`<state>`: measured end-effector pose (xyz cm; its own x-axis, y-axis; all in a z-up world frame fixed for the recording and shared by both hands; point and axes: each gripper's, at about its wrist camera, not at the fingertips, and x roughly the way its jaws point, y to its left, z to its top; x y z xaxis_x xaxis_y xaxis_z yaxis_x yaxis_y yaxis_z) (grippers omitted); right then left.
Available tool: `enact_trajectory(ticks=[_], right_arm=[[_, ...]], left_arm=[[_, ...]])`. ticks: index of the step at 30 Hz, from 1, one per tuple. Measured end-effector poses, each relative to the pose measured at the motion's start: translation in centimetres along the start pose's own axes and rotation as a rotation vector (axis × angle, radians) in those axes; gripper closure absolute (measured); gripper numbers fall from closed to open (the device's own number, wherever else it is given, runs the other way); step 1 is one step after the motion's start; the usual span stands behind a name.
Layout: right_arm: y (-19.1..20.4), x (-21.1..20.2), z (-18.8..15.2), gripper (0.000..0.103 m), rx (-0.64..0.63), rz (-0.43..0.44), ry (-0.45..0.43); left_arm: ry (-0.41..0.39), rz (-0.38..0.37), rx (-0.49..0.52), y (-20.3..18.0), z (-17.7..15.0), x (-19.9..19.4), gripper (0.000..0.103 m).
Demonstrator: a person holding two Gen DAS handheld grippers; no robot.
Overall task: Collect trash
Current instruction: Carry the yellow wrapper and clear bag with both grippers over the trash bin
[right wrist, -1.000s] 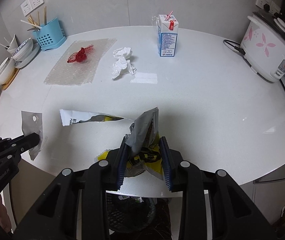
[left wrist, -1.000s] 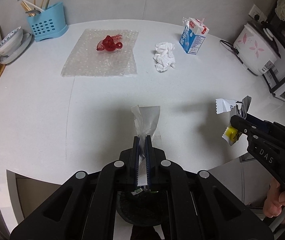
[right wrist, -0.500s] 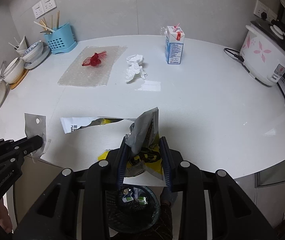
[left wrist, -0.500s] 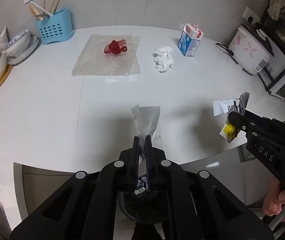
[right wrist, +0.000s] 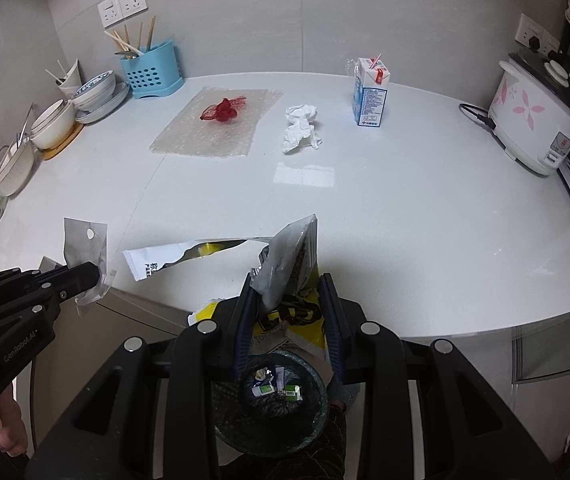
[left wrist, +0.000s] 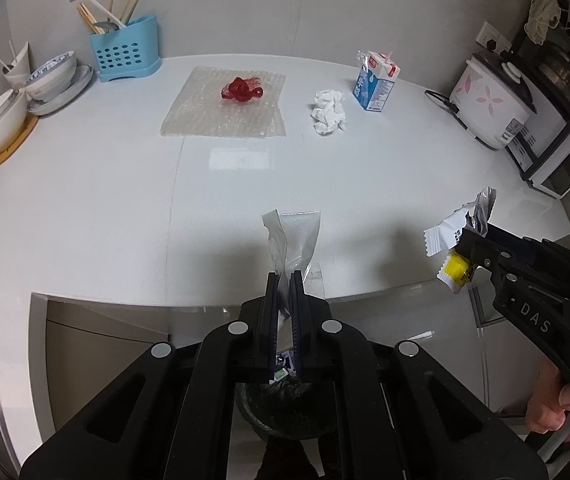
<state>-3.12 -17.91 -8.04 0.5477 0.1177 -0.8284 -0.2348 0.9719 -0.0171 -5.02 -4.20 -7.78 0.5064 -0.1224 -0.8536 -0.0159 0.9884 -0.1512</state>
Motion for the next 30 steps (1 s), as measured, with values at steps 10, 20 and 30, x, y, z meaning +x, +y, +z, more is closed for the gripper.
enact_trajectory(ticks=[10,20,30], right_arm=[[0.5,-0.4,-2.8,0.074,-0.014,0.02,0.006],[0.9,1.0,-6.1,0.074,-0.03,0.052,0.061],[1.2,3.0,-8.4,0.073,-0.039,0.068,0.099]], left_arm=[[0.0,0.001,0.038,-0.1,-3.2,-0.6,0.098],[0.045,-0.029,0.053,-0.4,-6.4,1.0,0.098],[0.083,-0.039,0.05,-0.1,-8.2,3.2,0.098]])
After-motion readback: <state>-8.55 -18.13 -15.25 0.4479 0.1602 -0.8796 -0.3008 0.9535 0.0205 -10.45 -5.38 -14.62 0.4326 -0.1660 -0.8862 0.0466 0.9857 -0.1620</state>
